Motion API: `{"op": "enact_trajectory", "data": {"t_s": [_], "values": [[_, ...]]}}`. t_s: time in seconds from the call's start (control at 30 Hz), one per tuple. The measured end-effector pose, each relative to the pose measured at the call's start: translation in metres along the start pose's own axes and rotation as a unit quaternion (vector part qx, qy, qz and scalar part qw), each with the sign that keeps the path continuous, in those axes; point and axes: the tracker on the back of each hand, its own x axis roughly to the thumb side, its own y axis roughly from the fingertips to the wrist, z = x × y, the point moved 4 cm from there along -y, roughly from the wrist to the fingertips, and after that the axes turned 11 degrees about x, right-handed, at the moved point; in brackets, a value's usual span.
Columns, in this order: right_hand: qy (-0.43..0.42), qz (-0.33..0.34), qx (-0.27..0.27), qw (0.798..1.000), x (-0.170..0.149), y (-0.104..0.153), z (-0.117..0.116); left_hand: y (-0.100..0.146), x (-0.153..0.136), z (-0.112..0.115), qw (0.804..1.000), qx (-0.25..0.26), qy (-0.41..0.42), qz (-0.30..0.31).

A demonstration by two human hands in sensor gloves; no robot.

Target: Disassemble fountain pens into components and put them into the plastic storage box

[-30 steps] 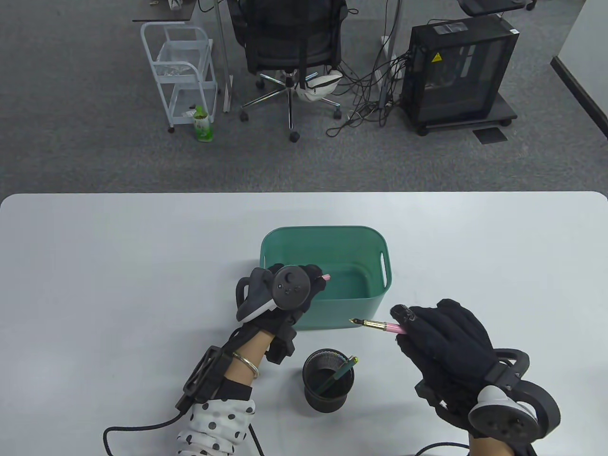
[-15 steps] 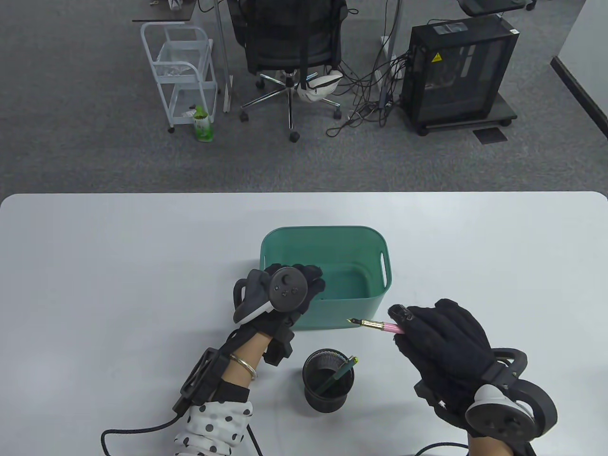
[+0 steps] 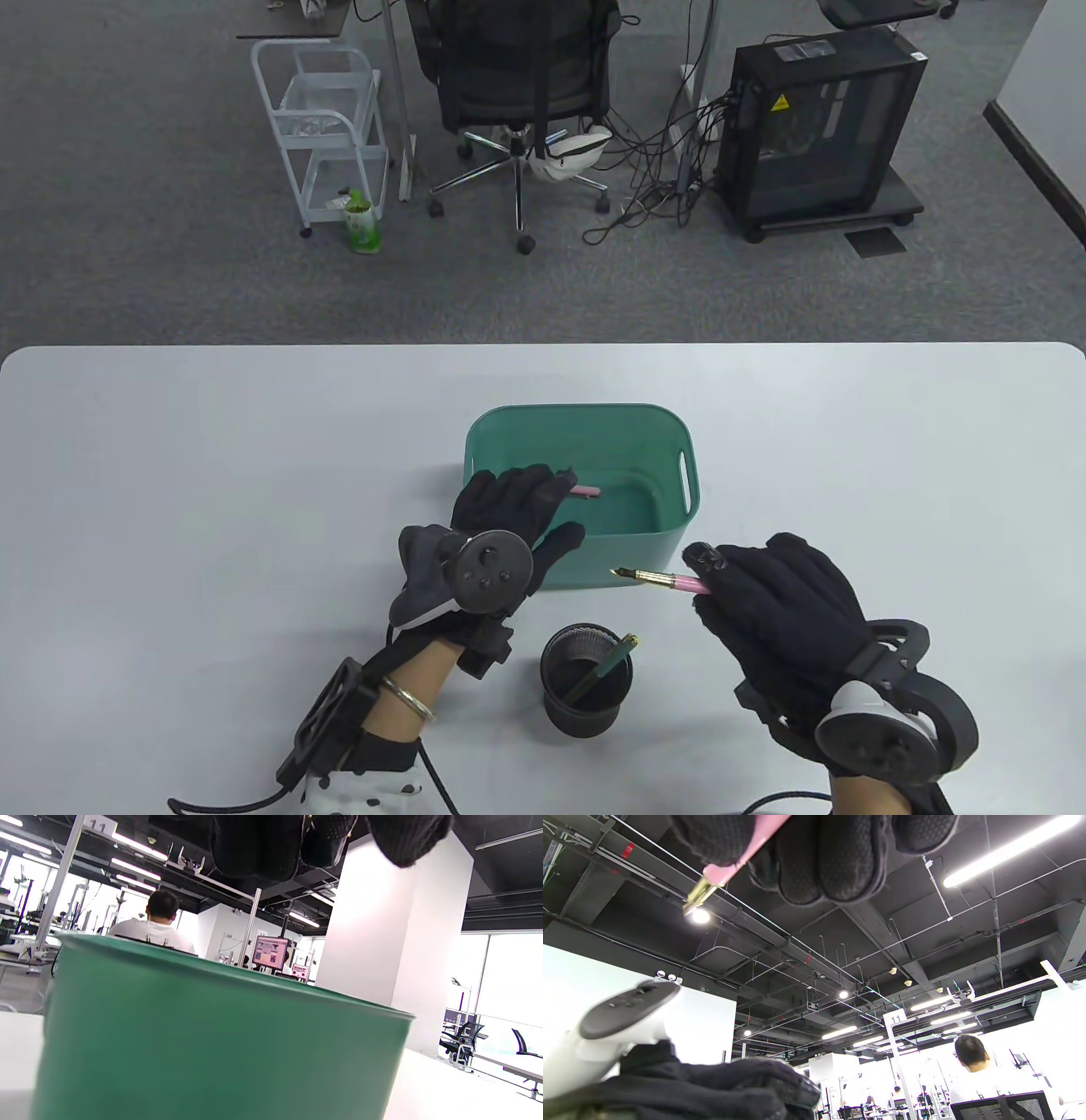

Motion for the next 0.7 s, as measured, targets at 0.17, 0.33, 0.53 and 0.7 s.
{"op": "enact_trajectory", "data": {"t_s": [0.17, 0.33, 0.53, 0.7], "values": [[0.005, 0.002, 0.012, 1.0, 0.001, -0.001, -0.006, 0.018, 0.007, -0.019, 0.999, 0.033, 0.017, 0.012], [0.011, 0.003, 0.021, 1.0, 0.002, -0.002, -0.011, 0.035, 0.014, -0.037, 0.997, 0.07, 0.029, 0.026], [0.013, 0.005, 0.028, 1.0, 0.003, -0.003, -0.014, 0.051, 0.026, -0.053, 0.993, 0.102, 0.018, 0.052], [0.017, 0.006, 0.034, 0.999, 0.004, -0.004, -0.017, 0.058, 0.033, -0.059, 0.992, 0.109, 0.012, 0.068]]}}
